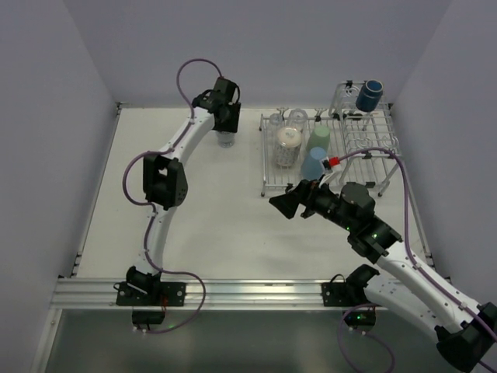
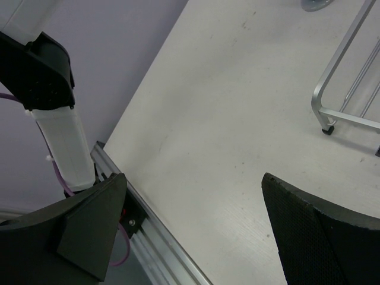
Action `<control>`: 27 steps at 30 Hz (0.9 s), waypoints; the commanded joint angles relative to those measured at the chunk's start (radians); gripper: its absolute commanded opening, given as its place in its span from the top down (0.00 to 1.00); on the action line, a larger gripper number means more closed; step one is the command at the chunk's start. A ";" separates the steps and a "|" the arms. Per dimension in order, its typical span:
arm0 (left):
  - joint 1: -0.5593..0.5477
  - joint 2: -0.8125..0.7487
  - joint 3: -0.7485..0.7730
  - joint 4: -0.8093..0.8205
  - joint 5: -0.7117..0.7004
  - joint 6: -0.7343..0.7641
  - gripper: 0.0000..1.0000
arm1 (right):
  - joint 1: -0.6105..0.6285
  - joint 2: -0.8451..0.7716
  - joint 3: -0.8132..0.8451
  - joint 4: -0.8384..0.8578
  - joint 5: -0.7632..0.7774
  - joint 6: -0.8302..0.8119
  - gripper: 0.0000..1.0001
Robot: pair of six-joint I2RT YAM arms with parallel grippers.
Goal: Unload the cups from the dish rack
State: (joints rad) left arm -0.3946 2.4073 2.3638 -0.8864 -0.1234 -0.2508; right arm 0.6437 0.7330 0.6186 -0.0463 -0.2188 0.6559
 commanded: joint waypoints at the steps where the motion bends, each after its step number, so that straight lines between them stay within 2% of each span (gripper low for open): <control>1: 0.010 -0.034 0.045 0.069 0.011 0.012 0.47 | 0.005 -0.001 0.050 0.019 0.004 -0.024 0.01; 5: 0.010 -0.043 0.041 0.113 0.033 0.007 0.37 | 0.005 -0.001 0.053 0.016 0.032 -0.039 0.01; 6: 0.010 -0.062 0.038 0.124 0.037 0.005 0.27 | 0.005 0.000 0.061 0.005 0.047 -0.047 0.01; 8: 0.010 -0.089 0.020 0.154 0.044 0.005 0.20 | 0.005 0.006 0.078 -0.018 0.085 -0.074 0.01; 9: 0.010 -0.130 0.011 0.196 0.051 0.007 0.12 | 0.005 0.012 0.099 -0.045 0.105 -0.085 0.01; 12: 0.010 -0.248 -0.046 0.300 0.067 0.007 0.00 | 0.004 0.034 0.150 -0.101 0.209 -0.134 0.01; 17: 0.010 -0.477 -0.159 0.519 0.108 -0.005 0.00 | 0.005 0.127 0.233 -0.173 0.395 -0.217 0.01; 20: 0.010 -0.670 -0.354 0.649 0.178 -0.088 0.00 | 0.004 0.211 0.291 -0.213 0.536 -0.249 0.01; 23: -0.003 -0.972 -0.762 0.797 0.309 -0.264 0.00 | 0.001 0.308 0.335 -0.213 0.689 -0.274 0.01; 27: -0.021 -1.255 -1.122 0.859 0.387 -0.335 0.00 | -0.033 0.414 0.392 -0.211 0.748 -0.276 0.01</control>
State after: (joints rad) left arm -0.4023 1.2488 1.4719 -0.1097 0.1513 -0.4694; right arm 0.6361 1.1011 0.9459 -0.2420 0.3859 0.4137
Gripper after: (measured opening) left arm 0.997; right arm 0.990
